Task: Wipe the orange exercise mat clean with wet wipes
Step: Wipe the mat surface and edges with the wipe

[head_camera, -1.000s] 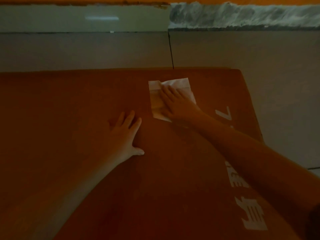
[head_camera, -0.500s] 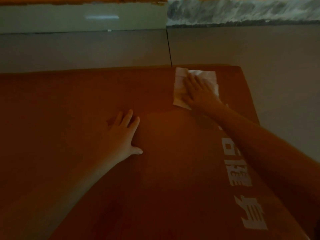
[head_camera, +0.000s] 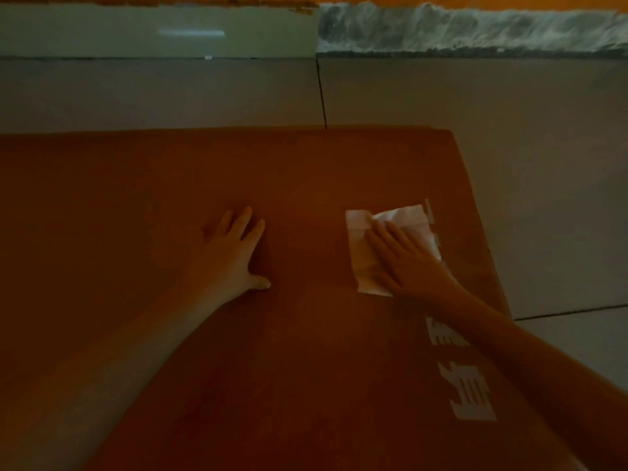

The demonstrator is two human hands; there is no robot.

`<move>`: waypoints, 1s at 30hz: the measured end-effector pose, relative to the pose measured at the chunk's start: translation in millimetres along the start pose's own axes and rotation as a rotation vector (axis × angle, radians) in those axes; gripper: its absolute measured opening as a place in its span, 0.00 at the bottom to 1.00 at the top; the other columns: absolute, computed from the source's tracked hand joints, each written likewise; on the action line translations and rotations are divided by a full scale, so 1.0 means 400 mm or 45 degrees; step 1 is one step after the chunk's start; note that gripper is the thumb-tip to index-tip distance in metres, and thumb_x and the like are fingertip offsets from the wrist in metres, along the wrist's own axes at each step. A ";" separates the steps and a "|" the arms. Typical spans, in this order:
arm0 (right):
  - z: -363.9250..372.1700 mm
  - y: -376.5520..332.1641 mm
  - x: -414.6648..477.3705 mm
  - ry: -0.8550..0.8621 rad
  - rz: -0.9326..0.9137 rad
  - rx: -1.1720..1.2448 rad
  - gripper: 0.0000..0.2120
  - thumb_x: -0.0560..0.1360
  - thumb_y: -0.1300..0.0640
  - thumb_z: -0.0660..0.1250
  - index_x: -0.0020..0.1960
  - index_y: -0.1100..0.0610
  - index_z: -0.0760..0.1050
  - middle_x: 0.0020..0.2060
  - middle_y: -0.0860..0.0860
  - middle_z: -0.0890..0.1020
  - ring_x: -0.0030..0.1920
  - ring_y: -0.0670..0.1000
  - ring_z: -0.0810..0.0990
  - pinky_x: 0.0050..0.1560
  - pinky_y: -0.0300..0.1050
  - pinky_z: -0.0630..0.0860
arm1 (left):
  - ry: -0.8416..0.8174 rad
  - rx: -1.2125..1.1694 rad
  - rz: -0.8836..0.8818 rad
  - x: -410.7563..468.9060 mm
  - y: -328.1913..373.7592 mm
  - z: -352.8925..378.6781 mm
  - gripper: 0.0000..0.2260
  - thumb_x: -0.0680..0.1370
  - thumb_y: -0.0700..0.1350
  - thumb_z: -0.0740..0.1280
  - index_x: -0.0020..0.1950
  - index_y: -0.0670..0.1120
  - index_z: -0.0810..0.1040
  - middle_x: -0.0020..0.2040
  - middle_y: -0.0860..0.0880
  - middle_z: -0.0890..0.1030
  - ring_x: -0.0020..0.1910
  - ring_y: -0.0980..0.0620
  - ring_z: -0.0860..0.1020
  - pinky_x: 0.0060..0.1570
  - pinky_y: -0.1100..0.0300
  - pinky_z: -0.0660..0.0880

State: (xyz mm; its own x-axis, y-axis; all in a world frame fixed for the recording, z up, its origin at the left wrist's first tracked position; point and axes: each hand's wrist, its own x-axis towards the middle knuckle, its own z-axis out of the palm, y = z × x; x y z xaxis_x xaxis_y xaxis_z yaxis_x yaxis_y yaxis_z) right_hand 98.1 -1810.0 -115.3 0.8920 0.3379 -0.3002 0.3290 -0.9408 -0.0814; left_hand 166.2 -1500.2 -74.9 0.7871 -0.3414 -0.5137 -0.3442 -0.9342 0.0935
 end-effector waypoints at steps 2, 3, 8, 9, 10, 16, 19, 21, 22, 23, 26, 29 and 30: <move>-0.002 0.011 0.020 -0.005 0.234 0.082 0.40 0.72 0.31 0.25 0.76 0.54 0.38 0.75 0.51 0.39 0.77 0.55 0.42 0.74 0.53 0.39 | 0.010 -0.017 -0.010 -0.009 0.006 0.000 0.46 0.72 0.64 0.68 0.79 0.53 0.43 0.79 0.50 0.37 0.77 0.45 0.39 0.74 0.37 0.49; -0.003 -0.010 0.033 0.021 0.374 0.127 0.40 0.72 0.32 0.27 0.77 0.54 0.37 0.75 0.52 0.38 0.77 0.54 0.41 0.73 0.52 0.37 | 0.028 -0.026 -0.016 -0.014 0.008 0.004 0.45 0.73 0.64 0.67 0.79 0.53 0.44 0.79 0.49 0.38 0.78 0.45 0.40 0.74 0.38 0.49; 0.012 -0.228 -0.012 0.010 0.299 0.234 0.31 0.79 0.42 0.36 0.78 0.55 0.39 0.74 0.51 0.37 0.76 0.56 0.36 0.74 0.57 0.37 | 0.136 -0.057 -0.035 -0.076 0.035 0.051 0.32 0.79 0.58 0.60 0.79 0.52 0.50 0.79 0.49 0.43 0.78 0.43 0.44 0.75 0.41 0.51; 0.017 -0.254 -0.054 -0.017 0.143 0.225 0.31 0.78 0.42 0.36 0.78 0.54 0.40 0.74 0.51 0.38 0.76 0.56 0.37 0.74 0.57 0.37 | 0.131 -0.055 -0.031 -0.092 0.041 0.059 0.31 0.80 0.58 0.58 0.79 0.52 0.50 0.79 0.49 0.43 0.78 0.43 0.44 0.75 0.42 0.51; 0.021 -0.256 -0.098 -0.037 0.039 0.215 0.31 0.78 0.42 0.37 0.77 0.53 0.41 0.75 0.50 0.39 0.76 0.55 0.37 0.74 0.56 0.37 | 0.110 -0.055 -0.026 -0.108 0.046 0.066 0.31 0.81 0.58 0.57 0.80 0.52 0.49 0.79 0.50 0.42 0.78 0.43 0.43 0.75 0.42 0.50; 0.027 -0.116 -0.193 -0.077 0.409 0.144 0.36 0.74 0.34 0.29 0.77 0.51 0.36 0.75 0.48 0.35 0.76 0.52 0.37 0.72 0.49 0.34 | -0.075 -0.062 0.018 -0.210 0.066 0.100 0.32 0.80 0.61 0.56 0.79 0.53 0.47 0.79 0.52 0.38 0.78 0.45 0.39 0.76 0.43 0.46; 0.018 -0.187 -0.167 -0.047 0.586 0.337 0.30 0.82 0.44 0.44 0.78 0.54 0.38 0.77 0.52 0.37 0.77 0.54 0.37 0.73 0.51 0.34 | -0.151 -0.049 0.022 -0.251 0.094 0.110 0.33 0.80 0.62 0.56 0.80 0.53 0.46 0.79 0.52 0.37 0.77 0.45 0.39 0.76 0.42 0.47; 0.015 -0.258 -0.179 -0.039 0.520 0.386 0.30 0.83 0.47 0.46 0.78 0.55 0.39 0.77 0.52 0.38 0.77 0.55 0.37 0.72 0.52 0.34 | -0.195 -0.043 0.017 -0.269 0.116 0.111 0.34 0.80 0.63 0.56 0.80 0.52 0.45 0.79 0.52 0.37 0.77 0.44 0.39 0.76 0.43 0.46; 0.015 -0.290 -0.200 -0.063 0.425 0.382 0.30 0.82 0.45 0.45 0.78 0.55 0.39 0.77 0.52 0.39 0.77 0.55 0.36 0.71 0.51 0.32 | -0.208 -0.028 0.021 -0.278 0.126 0.113 0.34 0.80 0.63 0.56 0.80 0.52 0.45 0.79 0.52 0.37 0.77 0.44 0.39 0.75 0.42 0.46; 0.020 -0.315 -0.227 -0.091 0.320 0.376 0.31 0.80 0.42 0.42 0.78 0.54 0.40 0.77 0.50 0.39 0.76 0.54 0.36 0.70 0.49 0.31 | -0.213 -0.004 0.030 -0.286 0.131 0.115 0.34 0.80 0.62 0.56 0.80 0.52 0.45 0.79 0.51 0.37 0.77 0.44 0.39 0.75 0.42 0.47; 0.034 -0.318 -0.314 -0.163 0.159 0.389 0.38 0.72 0.38 0.34 0.78 0.52 0.40 0.73 0.44 0.34 0.75 0.49 0.34 0.69 0.46 0.30 | -0.246 0.042 0.060 -0.309 0.131 0.126 0.34 0.80 0.62 0.55 0.80 0.51 0.44 0.79 0.51 0.37 0.78 0.44 0.40 0.75 0.40 0.48; 0.032 -0.261 -0.341 -0.235 0.292 0.336 0.35 0.74 0.38 0.35 0.78 0.51 0.39 0.75 0.46 0.36 0.77 0.50 0.37 0.69 0.46 0.31 | -0.253 0.065 0.074 -0.319 0.126 0.133 0.33 0.81 0.61 0.54 0.80 0.51 0.44 0.78 0.51 0.36 0.78 0.45 0.39 0.75 0.41 0.49; 0.027 -0.253 -0.341 -0.236 0.355 0.308 0.38 0.72 0.36 0.32 0.78 0.52 0.39 0.77 0.47 0.38 0.77 0.51 0.38 0.71 0.47 0.32 | -0.241 0.064 0.073 -0.324 0.130 0.135 0.33 0.81 0.61 0.54 0.80 0.51 0.44 0.79 0.50 0.36 0.78 0.44 0.40 0.75 0.41 0.50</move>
State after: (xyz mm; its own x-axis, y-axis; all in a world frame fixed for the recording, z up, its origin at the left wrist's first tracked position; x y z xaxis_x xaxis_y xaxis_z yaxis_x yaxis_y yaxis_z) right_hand -60.1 -1761.1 -76.5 0.8584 0.0798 -0.5067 -0.0191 -0.9822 -0.1870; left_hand 18.6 -1498.9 -49.7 0.6568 -0.3637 -0.6605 -0.4143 -0.9060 0.0868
